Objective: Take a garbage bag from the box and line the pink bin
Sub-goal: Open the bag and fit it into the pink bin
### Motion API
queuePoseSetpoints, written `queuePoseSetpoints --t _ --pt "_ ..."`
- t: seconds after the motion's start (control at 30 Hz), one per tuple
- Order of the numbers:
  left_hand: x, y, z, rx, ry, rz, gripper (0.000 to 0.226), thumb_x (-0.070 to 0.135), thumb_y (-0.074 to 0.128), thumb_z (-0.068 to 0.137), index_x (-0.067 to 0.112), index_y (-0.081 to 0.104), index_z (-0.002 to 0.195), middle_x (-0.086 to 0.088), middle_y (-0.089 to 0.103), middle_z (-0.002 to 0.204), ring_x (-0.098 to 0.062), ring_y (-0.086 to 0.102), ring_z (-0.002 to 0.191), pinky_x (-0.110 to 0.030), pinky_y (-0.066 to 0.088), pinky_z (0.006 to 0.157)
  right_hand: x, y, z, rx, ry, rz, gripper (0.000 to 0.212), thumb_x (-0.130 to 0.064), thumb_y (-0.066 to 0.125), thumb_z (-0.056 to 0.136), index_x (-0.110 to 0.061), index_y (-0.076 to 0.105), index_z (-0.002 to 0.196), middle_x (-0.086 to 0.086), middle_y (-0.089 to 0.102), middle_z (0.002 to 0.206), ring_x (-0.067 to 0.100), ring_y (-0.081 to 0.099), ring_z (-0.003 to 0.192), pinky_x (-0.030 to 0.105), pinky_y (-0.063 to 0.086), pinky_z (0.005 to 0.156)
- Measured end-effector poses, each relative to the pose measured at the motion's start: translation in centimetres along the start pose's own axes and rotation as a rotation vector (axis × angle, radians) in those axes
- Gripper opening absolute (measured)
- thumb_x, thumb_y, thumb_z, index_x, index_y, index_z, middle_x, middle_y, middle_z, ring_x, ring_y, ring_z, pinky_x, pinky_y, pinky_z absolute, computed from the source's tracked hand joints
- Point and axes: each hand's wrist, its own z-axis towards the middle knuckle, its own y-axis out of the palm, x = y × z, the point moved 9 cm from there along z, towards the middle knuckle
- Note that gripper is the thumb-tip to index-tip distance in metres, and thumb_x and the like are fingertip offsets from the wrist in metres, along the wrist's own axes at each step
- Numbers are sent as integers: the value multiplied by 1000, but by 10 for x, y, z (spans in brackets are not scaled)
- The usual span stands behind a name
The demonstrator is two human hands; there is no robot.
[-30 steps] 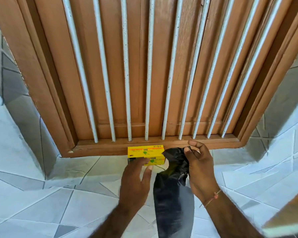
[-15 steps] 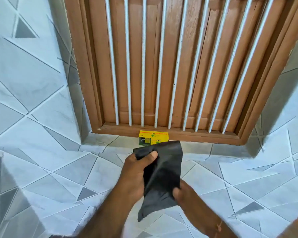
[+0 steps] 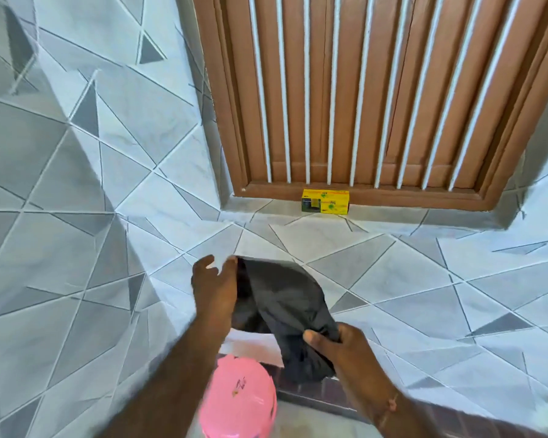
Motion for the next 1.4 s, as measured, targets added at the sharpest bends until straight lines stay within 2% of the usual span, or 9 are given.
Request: queuePoseSetpoints --t 0.1,0.2,0.5,0.67,0.87,1.03,1.17,1.3,1.4 --pt "20 -14 -89 -233 510 216 27 33 71 81 31 58 104 16 57 98 -9 57 90 -20 45 80 -10 17 -17 66 -3 138 10 -14 76 78 -6 72 75 4 71 59 14 64 47 22 49 46" --pt "-11 -4 -152 -705 471 322 47 24 76 74 48 54 108 21 57 99 -3 56 90 -10 44 74 -17 46 -34 89 -13 223 32 -27 74 80 2 71 93 25 72 85 37 68 69 38 53 60" --pt "-40 -130 -122 -647 261 106 29 3 67 82 31 67 86 9 70 73 -2 63 64 -12 47 59 7 150 -102 80 32 269 14 -2 61 88 -4 74 91 17 75 86 26 71 72 31 55 57" --pt "-48 -169 -130 -656 194 12 27 -8 64 78 17 64 90 -2 72 80 -2 67 68 -14 51 58 -4 184 -132 126 43 250 12 -13 70 83 -3 73 89 26 74 90 36 71 77 56 59 70" --pt "-56 -218 -99 -392 -90 -218 18 -2 59 87 12 69 90 -6 74 87 -20 69 80 -34 57 70 -11 197 -146 56 67 482 18 -7 59 90 5 72 86 19 75 85 24 72 70 27 58 55" --pt "-57 -249 -83 -159 -339 -551 17 2 53 94 10 67 101 -15 68 93 -30 65 86 -33 56 68 21 154 -158 294 133 -400 20 -11 74 79 -7 64 63 7 58 54 12 47 40 23 41 46" --pt "-42 -239 -97 -270 -267 -496 20 -5 55 90 8 64 103 -19 68 88 -29 63 77 -35 56 70 -23 159 -175 486 -290 -694 22 -31 77 76 -25 67 94 -6 65 91 5 58 75 20 45 71" --pt "-34 -219 -111 -420 -190 -369 31 -14 58 82 7 62 105 -18 67 80 -26 61 67 -32 54 65 -55 206 -170 79 -342 -469 40 -27 84 68 -28 68 105 -12 68 100 0 60 91 7 45 64" --pt "-34 -212 -115 -440 -148 -330 30 -7 71 77 9 64 103 -16 68 72 -27 58 65 -34 52 64 -49 229 -167 -5 -355 -551 7 -23 74 72 -20 71 78 -5 69 70 8 59 63 22 49 60"
